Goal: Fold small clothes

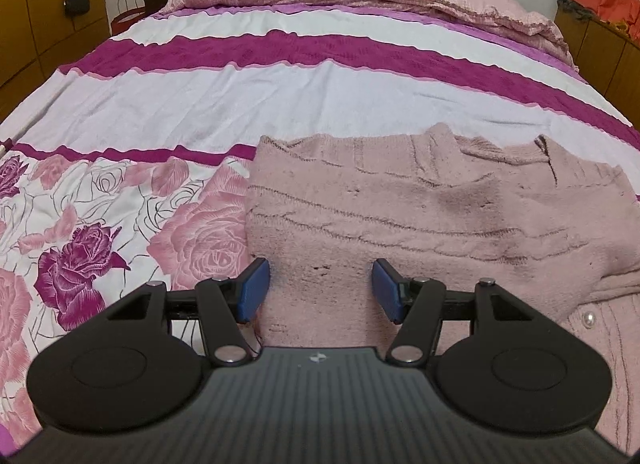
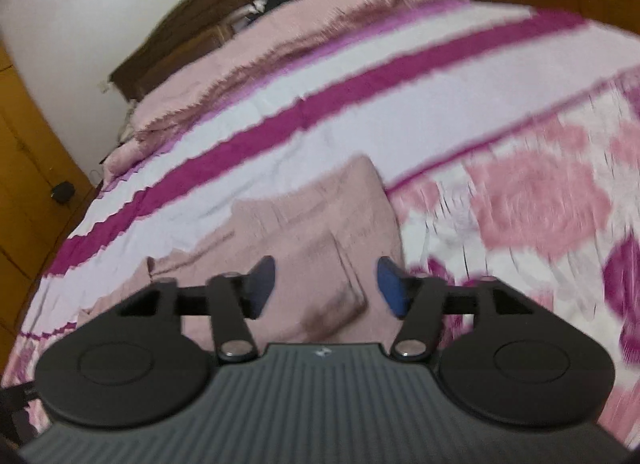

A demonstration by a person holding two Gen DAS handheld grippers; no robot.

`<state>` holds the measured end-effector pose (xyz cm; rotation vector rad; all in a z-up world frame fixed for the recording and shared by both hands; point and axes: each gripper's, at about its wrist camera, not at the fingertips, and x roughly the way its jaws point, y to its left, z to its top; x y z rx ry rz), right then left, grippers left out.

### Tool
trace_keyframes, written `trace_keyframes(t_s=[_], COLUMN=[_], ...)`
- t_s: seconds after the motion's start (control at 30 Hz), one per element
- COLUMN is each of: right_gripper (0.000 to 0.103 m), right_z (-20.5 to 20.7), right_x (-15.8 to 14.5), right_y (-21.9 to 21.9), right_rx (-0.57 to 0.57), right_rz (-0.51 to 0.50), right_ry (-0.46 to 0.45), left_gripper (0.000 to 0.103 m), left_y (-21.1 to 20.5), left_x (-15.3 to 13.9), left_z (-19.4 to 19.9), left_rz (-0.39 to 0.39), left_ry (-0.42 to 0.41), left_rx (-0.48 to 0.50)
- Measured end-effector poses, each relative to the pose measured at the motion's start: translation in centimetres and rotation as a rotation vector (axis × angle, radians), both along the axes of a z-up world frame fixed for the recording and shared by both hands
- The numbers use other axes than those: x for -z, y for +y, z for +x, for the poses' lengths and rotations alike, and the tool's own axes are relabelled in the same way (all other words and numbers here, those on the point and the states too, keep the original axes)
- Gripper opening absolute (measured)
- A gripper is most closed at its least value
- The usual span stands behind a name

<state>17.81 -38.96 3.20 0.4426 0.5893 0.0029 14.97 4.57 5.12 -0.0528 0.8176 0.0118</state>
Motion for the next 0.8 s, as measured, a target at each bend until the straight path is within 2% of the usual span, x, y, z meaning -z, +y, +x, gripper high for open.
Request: trace_keyframes(t_s=[0.1, 0.23, 0.27, 0.3, 0.33, 0.37, 0.43, 0.47, 0.53, 0.6, 0.7, 0.8], right_gripper=[0.061, 0.058, 0.049, 0.034, 0.027, 0.013, 0.012, 0.012, 0.012, 0.012, 0.012, 0.012], right_z=[1.6, 4.7, 5.3, 5.7, 5.7, 5.6, 4.8, 4.1, 2.9, 2.6, 3.7, 5.2], right_x=[-0.5, 0.9, 1.6, 2.1, 2.3, 2.2, 1.0, -0.1, -2.1, -3.6, -3.6, -1.6], right_y=[0.7, 2.1, 2.3, 2.4, 2.5, 2.7, 3.0, 3.0, 2.8, 1.7, 0.2, -0.2], right_rx=[-0.071, -0.127, -0.134, -0.148, -0.166, -0.188, -0.223, -0.232, -0.201, -0.148, -0.096, -0.059], right_rz=[-0.076, -0.197, -0.219, -0.226, -0.222, -0.214, -0.201, -0.196, -0.188, -0.141, -0.090, -0.105], right_ry=[-0.005, 0.071, 0.095, 0.113, 0.118, 0.115, 0.075, 0.025, -0.064, -0.108, -0.074, 0.015], left_gripper=[0.065, 0.065, 0.065, 0.065, 0.065, 0.065, 0.065, 0.065, 0.065, 0.065, 0.065, 0.065], left_y=[-0.1, 0.0, -0.1, -0.1, -0.1, -0.1, 0.0, 0.0, 0.1, 0.0, -0.4, -0.6], left_x=[-0.1, -0.6, -0.7, -0.8, -1.0, -1.1, -1.3, -1.3, -1.3, -0.9, 0.4, 1.5], left_z=[0.1, 0.0, -0.1, -0.2, -0.2, -0.2, -0.2, -0.2, 0.0, 0.7, 2.0, 2.8], left_rz=[0.001, -0.015, -0.020, -0.024, -0.029, -0.033, -0.042, -0.048, -0.057, -0.055, -0.016, 0.007], left_ry=[0.000, -0.022, -0.030, -0.038, -0.047, -0.057, -0.085, -0.099, -0.117, -0.115, -0.086, -0.082], left_rx=[-0.005, -0.013, -0.012, -0.010, -0.008, -0.006, -0.008, -0.010, -0.016, -0.027, -0.055, -0.066])
